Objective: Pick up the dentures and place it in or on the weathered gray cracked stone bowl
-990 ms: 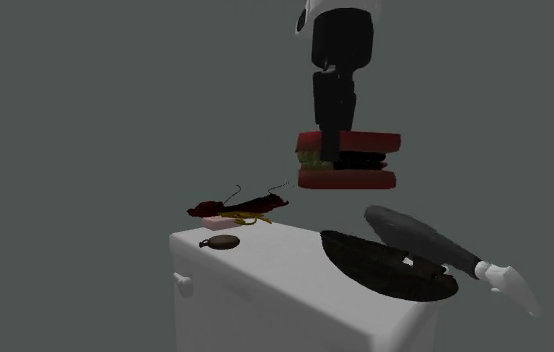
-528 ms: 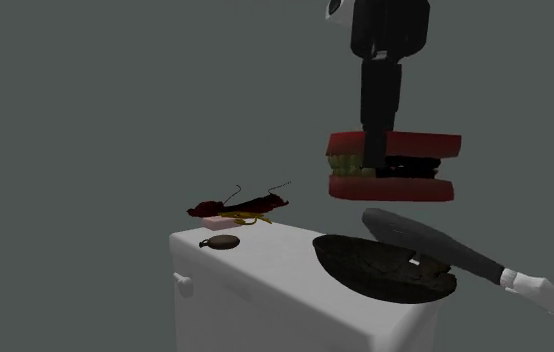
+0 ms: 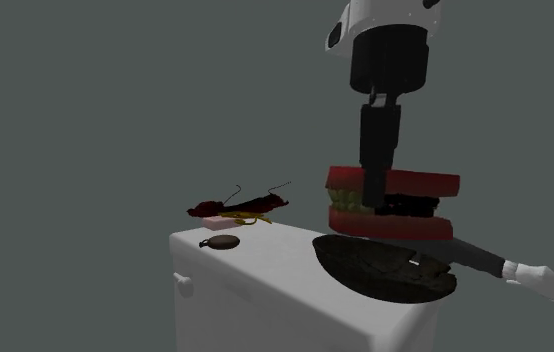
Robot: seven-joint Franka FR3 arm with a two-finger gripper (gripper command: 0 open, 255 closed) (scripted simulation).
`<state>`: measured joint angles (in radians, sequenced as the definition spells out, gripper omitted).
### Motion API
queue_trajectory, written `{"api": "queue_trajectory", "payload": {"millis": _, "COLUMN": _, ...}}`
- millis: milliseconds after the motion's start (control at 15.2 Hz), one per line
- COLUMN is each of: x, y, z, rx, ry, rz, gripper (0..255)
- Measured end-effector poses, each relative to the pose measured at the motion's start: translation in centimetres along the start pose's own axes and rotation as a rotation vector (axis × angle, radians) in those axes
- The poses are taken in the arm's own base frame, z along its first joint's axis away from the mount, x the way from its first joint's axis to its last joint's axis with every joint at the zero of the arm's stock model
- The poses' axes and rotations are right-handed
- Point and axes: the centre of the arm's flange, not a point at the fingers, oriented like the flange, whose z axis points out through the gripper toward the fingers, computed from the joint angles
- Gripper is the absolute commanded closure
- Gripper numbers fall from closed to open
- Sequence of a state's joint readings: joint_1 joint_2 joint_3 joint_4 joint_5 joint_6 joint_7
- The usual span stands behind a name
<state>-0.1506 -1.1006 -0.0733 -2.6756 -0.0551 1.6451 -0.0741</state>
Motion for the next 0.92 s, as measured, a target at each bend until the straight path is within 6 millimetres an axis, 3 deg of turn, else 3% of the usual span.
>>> {"api": "queue_trajectory", "payload": {"millis": 330, "x": -0.2, "y": -0.1, "z": 2.5, "rx": -0.001, "ry": 0.007, "rz": -0.002, "gripper": 255}}
{"api": "queue_trajectory", "payload": {"millis": 792, "x": -0.3, "y": 0.0, "z": 3.2, "rx": -0.002, "ry": 0.007, "rz": -0.002, "gripper": 255}}
{"api": "queue_trajectory", "payload": {"millis": 858, "x": -0.2, "y": 0.0, "z": 3.2, "rx": -0.002, "ry": 0.007, "rz": -0.002, "gripper": 0}}
{"api": "queue_trajectory", "payload": {"millis": 924, "x": -0.3, "y": 0.0, "z": 3.3, "rx": -0.001, "ry": 0.004, "rz": -0.001, "gripper": 0}}
